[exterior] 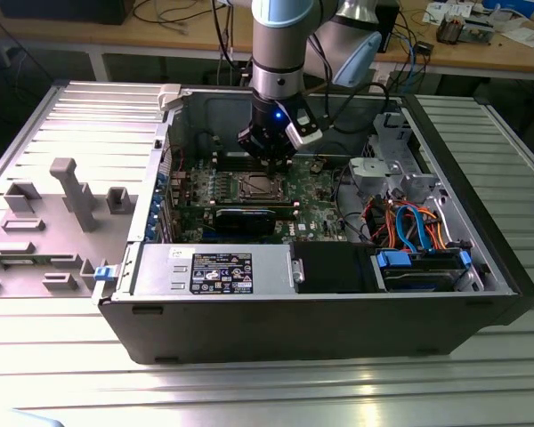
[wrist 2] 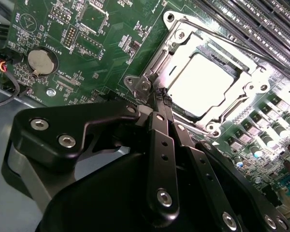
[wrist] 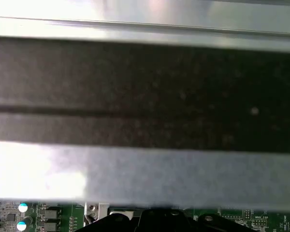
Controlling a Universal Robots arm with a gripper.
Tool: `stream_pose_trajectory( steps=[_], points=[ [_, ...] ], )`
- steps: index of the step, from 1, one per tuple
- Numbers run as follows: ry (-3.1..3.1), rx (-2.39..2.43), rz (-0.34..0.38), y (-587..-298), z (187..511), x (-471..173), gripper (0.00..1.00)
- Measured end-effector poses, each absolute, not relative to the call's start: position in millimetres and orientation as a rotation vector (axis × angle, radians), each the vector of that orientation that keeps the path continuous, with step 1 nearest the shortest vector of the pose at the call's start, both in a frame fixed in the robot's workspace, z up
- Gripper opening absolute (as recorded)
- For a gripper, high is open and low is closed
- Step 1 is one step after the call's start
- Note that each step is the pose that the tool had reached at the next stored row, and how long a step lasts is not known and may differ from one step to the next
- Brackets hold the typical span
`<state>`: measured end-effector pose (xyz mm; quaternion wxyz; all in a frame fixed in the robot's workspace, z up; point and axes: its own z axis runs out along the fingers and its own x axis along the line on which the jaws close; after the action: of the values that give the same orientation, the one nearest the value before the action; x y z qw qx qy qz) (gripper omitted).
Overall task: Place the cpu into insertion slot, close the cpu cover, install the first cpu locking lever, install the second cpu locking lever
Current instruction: 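Install the second cpu locking lever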
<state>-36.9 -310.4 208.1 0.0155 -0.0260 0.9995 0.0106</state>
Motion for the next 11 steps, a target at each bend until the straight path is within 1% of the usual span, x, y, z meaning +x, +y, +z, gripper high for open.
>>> stream_pose_trajectory(
  steps=[11],
  points=[
    [3.109,-0.081,0.033,-314.2,208.1,-36.9,0.11]
  ],
)
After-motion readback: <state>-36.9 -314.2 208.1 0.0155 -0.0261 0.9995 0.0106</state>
